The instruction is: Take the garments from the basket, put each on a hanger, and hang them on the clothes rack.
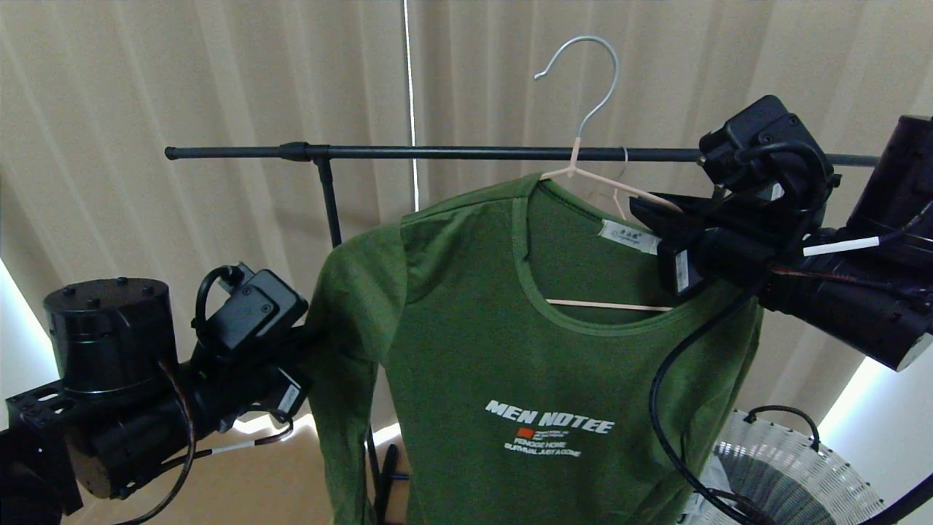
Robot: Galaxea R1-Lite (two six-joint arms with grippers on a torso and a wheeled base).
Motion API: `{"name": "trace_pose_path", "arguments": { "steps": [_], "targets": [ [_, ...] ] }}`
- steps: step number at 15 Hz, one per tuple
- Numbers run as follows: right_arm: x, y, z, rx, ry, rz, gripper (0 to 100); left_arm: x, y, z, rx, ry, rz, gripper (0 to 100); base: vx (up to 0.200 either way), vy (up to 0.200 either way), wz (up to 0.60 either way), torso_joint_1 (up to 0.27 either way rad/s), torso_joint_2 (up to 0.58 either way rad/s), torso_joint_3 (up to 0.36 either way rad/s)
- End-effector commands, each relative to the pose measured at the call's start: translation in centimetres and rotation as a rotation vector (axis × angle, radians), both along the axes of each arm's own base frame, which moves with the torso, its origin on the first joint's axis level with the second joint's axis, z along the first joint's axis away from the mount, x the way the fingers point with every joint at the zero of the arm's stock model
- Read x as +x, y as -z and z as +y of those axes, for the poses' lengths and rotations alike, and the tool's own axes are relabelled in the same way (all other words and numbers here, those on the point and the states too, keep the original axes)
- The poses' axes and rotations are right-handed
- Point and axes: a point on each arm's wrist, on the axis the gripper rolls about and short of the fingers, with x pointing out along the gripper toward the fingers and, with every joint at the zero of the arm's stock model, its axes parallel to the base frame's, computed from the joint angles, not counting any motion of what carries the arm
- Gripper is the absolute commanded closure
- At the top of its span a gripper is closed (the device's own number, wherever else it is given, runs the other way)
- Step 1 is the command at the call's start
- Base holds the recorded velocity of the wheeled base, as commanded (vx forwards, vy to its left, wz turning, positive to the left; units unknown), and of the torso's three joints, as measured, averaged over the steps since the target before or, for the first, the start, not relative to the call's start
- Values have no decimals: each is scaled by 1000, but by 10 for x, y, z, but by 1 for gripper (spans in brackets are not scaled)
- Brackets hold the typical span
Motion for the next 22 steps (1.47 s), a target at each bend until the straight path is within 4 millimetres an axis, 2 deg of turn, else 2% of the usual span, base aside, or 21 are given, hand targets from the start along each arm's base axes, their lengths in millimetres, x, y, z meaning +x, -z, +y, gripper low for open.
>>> {"name": "trace_pose_path", "arguments": {
  "steps": [1, 2, 5, 8, 10, 11, 19, 22],
  "targets": [
    [1, 1, 0, -3, 1, 3, 100, 0, 4, 4, 6, -17, 12, 100, 0, 0, 0, 0, 0, 0],
    [2, 1, -3, -5, 20, 4, 100, -7, 17, 24, 11, -89, 12, 100, 0, 0, 0, 0, 0, 0],
    [6, 2, -9, -8, 50, 9, 100, -11, 24, 44, -5, -172, -36, 100, 0, 0, 0, 0, 0, 0],
    [7, 1, -13, -8, 64, 9, 100, -8, 22, 55, -8, -226, -45, 100, 0, 0, 0, 0, 0, 0],
    [7, 1, -13, -8, 64, 9, 100, -10, 22, 55, -8, -223, -45, 100, 0, 0, 0, 0, 0, 0],
    [7, 2, -12, -9, 64, 10, 100, -10, 22, 53, -7, -219, -43, 0, 0, 0, 0, 0, 0, 0],
    [7, 2, -14, -12, 106, 11, 100, -22, 11, 53, -17, -209, -103, 0, 0, 0, 0, 0, 0, 0],
    [8, 3, -14, -16, 110, 17, 100, -30, -3, 54, -40, -206, -165, 0, 0, 0, 0, 0, 0, 0]
  ]
}}
